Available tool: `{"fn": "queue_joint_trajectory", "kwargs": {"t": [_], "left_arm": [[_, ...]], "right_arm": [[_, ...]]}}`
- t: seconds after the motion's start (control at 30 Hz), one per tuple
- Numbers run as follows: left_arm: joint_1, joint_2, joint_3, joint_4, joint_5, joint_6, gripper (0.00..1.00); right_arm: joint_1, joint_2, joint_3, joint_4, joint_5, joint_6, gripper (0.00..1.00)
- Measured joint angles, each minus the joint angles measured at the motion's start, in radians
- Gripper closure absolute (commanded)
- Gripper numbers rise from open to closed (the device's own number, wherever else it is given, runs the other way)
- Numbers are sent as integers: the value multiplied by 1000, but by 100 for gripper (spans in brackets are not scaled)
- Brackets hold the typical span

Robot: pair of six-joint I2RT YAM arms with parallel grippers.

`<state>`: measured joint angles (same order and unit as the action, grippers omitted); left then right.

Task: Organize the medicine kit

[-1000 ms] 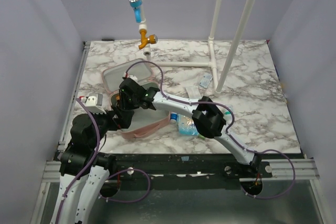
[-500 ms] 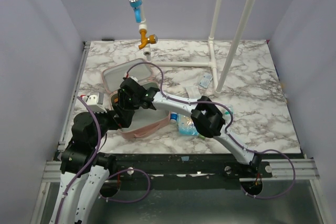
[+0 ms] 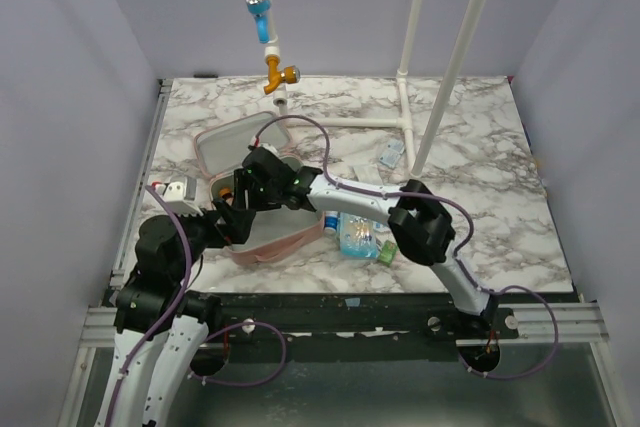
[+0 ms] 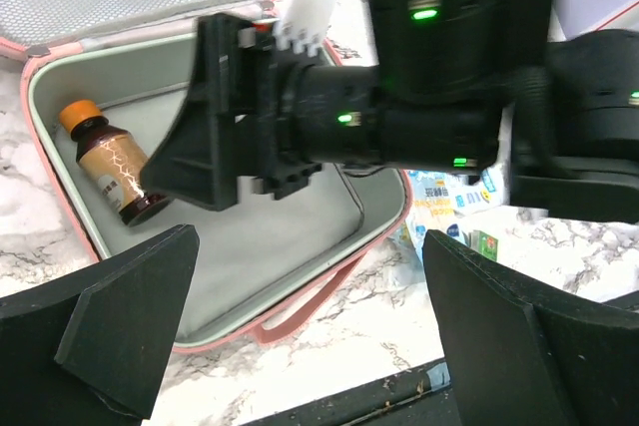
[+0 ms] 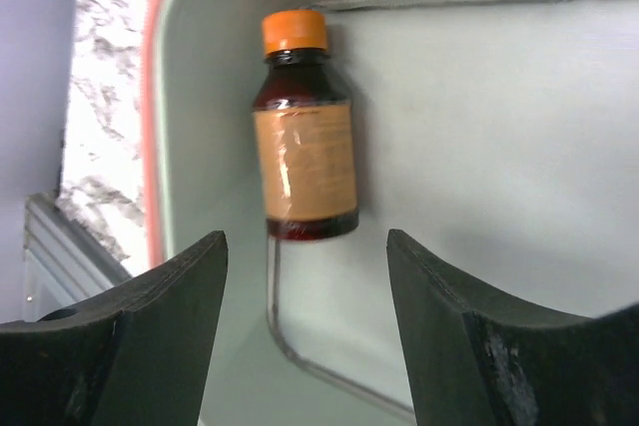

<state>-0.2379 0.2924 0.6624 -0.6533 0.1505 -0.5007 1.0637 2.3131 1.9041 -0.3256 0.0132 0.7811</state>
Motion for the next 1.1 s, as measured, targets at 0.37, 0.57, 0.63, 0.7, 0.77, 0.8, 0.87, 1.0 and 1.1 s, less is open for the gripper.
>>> {"fn": "queue_joint_trajectory", "kwargs": {"t": [0.37,0.57,0.63,0.7,0.77,0.8,0.87,1.0,1.1], "left_arm": [[0,-32,-4,1,-14,-4,2],[0,-43,-4,-1,-27,-15,2],[0,-44,-4,-5,-27,-16,2],[-2,-44,-4,-11,-26,-16,2],[-2,-43,-4,-18,-22,-15,2],[-2,-43,-4,-20,-21,-14,2],[-2,-43,-4,-23,-13,-12,2],[-3,-43,-4,-24,2,-11,2],[-6,-45,-4,-23,6,-11,1]], "right_arm": [[0,-456,-331,77,119,-39,25],[0,-655,-515,31,241,-75,20],[-4,-711,-570,0,287,-87,20],[-14,-773,-632,-40,330,-98,19],[-34,-840,-700,-78,361,-103,19],[-53,-876,-736,-95,372,-105,19],[-111,-941,-795,-130,392,-106,19],[-289,-1066,-915,-182,409,-120,19],[-396,-1112,-972,-209,427,-134,20]]}}
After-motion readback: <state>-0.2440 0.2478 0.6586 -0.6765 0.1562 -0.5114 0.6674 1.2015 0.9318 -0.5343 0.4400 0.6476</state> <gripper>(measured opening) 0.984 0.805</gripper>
